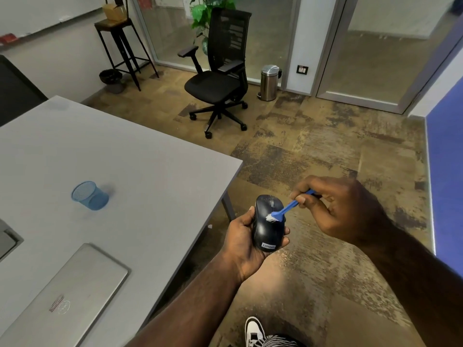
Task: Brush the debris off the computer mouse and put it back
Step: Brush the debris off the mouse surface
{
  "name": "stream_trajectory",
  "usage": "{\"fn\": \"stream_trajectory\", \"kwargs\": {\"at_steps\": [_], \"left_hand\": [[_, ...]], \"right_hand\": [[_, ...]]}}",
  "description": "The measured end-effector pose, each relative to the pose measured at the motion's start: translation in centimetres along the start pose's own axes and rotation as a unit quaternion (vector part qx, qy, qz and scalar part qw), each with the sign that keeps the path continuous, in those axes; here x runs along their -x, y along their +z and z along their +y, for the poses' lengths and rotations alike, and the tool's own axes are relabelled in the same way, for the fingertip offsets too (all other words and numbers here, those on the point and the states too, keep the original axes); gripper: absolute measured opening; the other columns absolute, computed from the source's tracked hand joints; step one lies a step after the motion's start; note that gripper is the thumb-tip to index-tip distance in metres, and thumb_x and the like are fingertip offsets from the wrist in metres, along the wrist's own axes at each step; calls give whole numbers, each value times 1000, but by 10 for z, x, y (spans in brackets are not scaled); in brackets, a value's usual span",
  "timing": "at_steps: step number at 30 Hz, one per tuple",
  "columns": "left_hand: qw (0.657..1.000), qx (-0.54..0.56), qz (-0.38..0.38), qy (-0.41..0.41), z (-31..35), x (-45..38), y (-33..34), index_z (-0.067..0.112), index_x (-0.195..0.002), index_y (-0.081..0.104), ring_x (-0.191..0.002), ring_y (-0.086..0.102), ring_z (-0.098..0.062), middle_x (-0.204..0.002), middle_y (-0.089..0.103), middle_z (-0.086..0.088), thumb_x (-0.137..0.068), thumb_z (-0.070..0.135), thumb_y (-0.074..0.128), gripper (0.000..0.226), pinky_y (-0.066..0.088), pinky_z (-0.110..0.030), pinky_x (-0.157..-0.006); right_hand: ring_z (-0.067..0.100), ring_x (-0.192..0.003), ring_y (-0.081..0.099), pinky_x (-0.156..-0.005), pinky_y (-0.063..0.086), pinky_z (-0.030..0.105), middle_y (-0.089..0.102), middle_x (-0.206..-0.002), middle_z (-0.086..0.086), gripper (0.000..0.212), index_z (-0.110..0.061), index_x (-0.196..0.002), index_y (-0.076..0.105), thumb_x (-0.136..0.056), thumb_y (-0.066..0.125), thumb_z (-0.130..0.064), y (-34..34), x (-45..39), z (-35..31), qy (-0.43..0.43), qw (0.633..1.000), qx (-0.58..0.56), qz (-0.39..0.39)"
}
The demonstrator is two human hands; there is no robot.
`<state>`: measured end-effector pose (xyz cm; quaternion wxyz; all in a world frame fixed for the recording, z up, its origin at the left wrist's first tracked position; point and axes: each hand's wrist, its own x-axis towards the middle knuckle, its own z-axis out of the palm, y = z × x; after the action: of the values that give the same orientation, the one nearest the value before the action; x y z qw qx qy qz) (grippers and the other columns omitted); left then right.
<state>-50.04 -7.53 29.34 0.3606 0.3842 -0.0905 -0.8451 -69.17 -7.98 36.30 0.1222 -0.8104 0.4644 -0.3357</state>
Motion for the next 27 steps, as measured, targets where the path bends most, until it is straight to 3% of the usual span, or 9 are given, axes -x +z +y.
{"fn": "stream_trajectory", "kwargs": {"at_steps": [4,10,14,19,23,27], "left_hand": [[1000,-8,-8,-3,-1,1,-1,-1,-126,60,-81,64,-33,-103,64,-21,-99,40,36,55,57,-37,-63],[1000,-24,-2,6,-2,0,-2,2,-122,62,-78,67,-33,-99,68,-20,-99,37,36,49,56,-40,-65],[1000,-22,-11,6,-2,1,-1,2,-126,60,-76,68,-33,-99,68,-20,-98,36,39,49,56,-39,-64],[999,-31,-5,12,-1,1,-2,3,-121,63,-78,66,-33,-96,68,-20,-98,38,37,49,58,-38,-63],[999,-32,-8,15,-1,2,-1,3,-124,62,-77,67,-33,-99,68,-20,-98,37,39,48,57,-38,-62],[999,-43,0,21,0,0,-1,3,-123,62,-77,67,-32,-100,66,-19,-99,40,38,50,58,-37,-62]], "right_hand": [[8,-62,69,-49,56,30,73,-76,-7,16,-20,-102,73,-93,63,-10,3,-3,6,34,998,33,52],[8,-62,70,-46,56,31,73,-73,-7,17,-25,-102,70,-93,56,-25,5,-6,-3,11,1000,4,6],[3,-52,55,-46,42,12,73,-73,-4,16,-18,-100,74,-89,68,-6,4,-11,-1,42,996,67,46],[14,-61,70,-48,57,35,74,-76,-2,15,-16,-100,73,-90,67,-7,1,-11,-3,17,1000,18,7],[5,-59,65,-48,53,24,71,-76,-9,15,-18,-100,73,-91,67,-8,2,-11,-3,26,997,50,54],[1,-56,58,-46,49,29,70,-74,-8,13,-23,-95,70,-87,61,-18,5,-5,-9,-3,1000,-2,-17]]}}
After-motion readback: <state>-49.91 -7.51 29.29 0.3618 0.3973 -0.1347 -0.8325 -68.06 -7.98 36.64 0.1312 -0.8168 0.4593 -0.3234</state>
